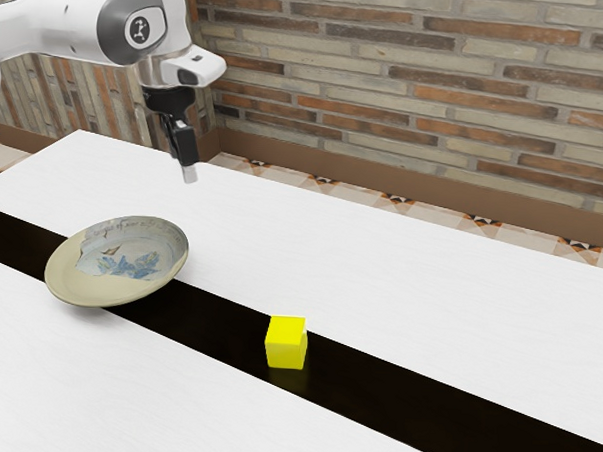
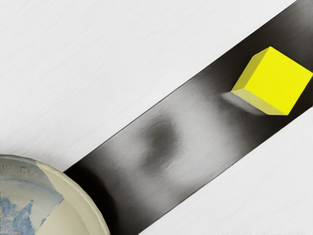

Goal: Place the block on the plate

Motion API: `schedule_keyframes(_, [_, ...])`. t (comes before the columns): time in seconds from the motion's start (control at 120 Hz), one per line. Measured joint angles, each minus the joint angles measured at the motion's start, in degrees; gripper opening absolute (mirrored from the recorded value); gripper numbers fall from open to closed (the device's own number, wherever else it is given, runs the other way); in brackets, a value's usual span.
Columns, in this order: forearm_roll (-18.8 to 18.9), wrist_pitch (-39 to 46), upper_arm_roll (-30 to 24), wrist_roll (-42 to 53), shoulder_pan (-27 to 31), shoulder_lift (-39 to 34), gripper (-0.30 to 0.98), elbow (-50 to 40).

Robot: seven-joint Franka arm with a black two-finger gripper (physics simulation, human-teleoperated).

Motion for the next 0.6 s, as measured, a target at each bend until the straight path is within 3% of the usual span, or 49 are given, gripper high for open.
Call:
schedule_keyframes(0.258, [0.1, 0.0, 0.0, 5.4, -0.2, 0.3, 0.69, -0.2])
schedule_keyframes(0.483, [-0.6, -0.2, -0.1, 8.3, -4.4, 2.2, 0.69, -5.0])
schedule_keyframes(0.6, [-0.3, 0.4, -3.9, 9.6, -5.3, 1.3, 0.69, -7.2])
